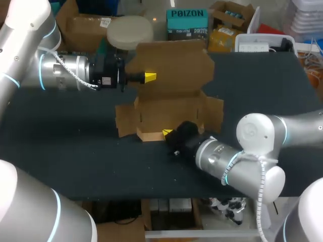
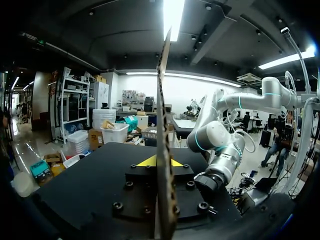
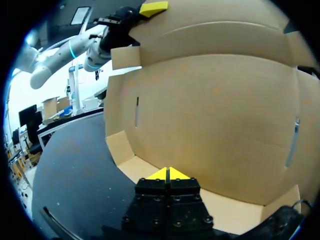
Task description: Assemble the packaging by folding the flat box into shape, placing the metal phone stand inside, and closing the box properly
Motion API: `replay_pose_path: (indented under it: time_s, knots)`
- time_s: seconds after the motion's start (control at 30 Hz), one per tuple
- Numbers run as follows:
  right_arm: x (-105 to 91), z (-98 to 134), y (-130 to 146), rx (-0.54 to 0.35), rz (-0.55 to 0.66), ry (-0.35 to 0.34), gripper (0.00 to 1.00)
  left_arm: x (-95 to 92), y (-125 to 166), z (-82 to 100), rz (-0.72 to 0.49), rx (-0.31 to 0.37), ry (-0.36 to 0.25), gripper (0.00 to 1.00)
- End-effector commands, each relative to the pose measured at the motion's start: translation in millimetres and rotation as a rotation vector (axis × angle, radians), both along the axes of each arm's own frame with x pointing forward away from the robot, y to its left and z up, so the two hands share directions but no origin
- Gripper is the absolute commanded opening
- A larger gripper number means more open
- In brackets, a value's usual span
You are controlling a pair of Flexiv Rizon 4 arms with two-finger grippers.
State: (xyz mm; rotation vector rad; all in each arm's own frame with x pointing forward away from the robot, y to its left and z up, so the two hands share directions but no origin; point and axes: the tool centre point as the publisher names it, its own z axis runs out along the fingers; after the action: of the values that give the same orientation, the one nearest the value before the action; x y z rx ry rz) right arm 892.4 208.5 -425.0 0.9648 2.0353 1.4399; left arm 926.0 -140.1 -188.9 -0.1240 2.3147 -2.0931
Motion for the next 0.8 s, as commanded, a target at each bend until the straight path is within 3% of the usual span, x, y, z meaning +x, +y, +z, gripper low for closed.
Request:
replay_pose_path:
  time_s: [0.03, 0.8]
  knots:
    - [-5.3, -3.0, -1.2, -0.014, -0.056, -0.017, 0.00, 1.4, -0.2, -1.4, -0.004, -0.002, 0.000, 0.00]
    - [-13.1, -6.8, -12.9, -0.007, -0.078, 0.006, 0.00, 1.4, -0.2, -1.4, -0.004, -0.002, 0.000, 0.00]
